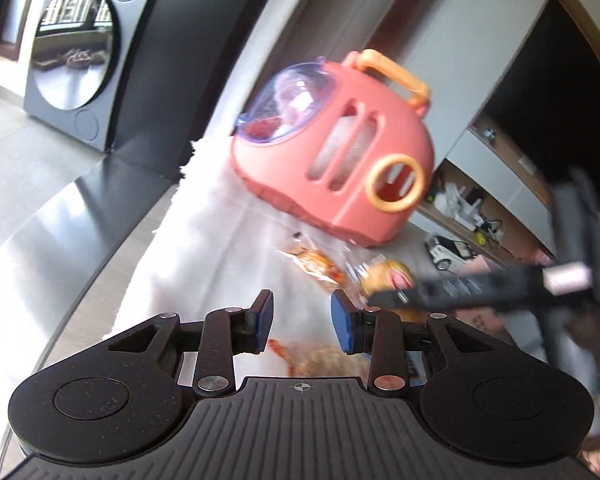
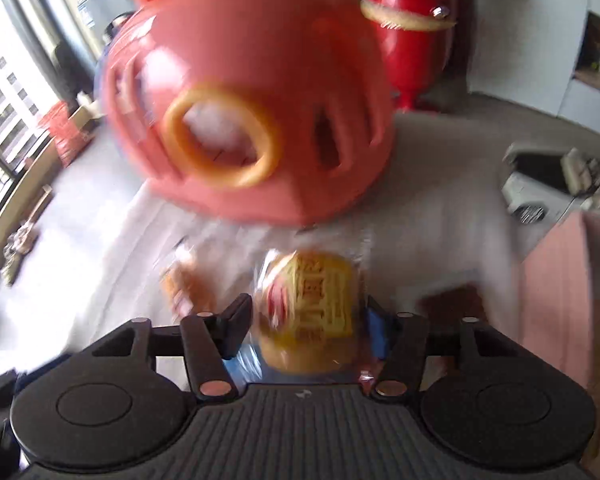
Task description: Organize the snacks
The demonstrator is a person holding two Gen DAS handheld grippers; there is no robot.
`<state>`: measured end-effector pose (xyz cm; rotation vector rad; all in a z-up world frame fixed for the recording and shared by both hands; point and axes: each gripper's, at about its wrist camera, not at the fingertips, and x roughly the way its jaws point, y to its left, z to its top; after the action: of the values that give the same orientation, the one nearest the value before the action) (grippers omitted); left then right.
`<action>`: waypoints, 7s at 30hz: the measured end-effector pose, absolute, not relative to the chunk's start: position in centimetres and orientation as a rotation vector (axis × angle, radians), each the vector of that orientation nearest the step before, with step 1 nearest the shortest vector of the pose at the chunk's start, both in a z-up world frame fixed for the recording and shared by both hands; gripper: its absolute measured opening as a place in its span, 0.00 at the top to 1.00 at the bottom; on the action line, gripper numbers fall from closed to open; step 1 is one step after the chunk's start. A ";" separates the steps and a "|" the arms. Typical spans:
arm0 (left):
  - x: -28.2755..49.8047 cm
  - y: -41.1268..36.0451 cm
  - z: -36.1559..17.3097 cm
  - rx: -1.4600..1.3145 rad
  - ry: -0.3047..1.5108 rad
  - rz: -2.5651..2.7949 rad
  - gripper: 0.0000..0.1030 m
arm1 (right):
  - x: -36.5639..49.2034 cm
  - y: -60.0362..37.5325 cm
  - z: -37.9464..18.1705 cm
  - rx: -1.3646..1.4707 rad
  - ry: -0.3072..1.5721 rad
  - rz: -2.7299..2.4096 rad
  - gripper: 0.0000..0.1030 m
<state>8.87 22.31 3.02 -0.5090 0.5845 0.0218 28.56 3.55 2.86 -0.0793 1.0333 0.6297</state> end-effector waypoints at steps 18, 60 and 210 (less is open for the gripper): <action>5.5 20.2 -1.4 -0.559 0.495 -0.038 0.70 | 13.6 -3.7 0.9 -0.018 0.565 0.680 0.35; 7.3 22.7 -0.6 -0.604 0.576 -0.090 0.71 | 15.1 -2.3 -0.6 -0.051 0.678 0.657 0.18; -2.7 6.7 1.6 0.020 0.820 -0.274 0.58 | 7.4 -11.9 0.2 -0.226 0.763 0.550 0.19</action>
<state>-2.68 6.70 1.63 0.0195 0.8195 -0.2740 7.42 -11.85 0.18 -0.2261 0.7631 0.5504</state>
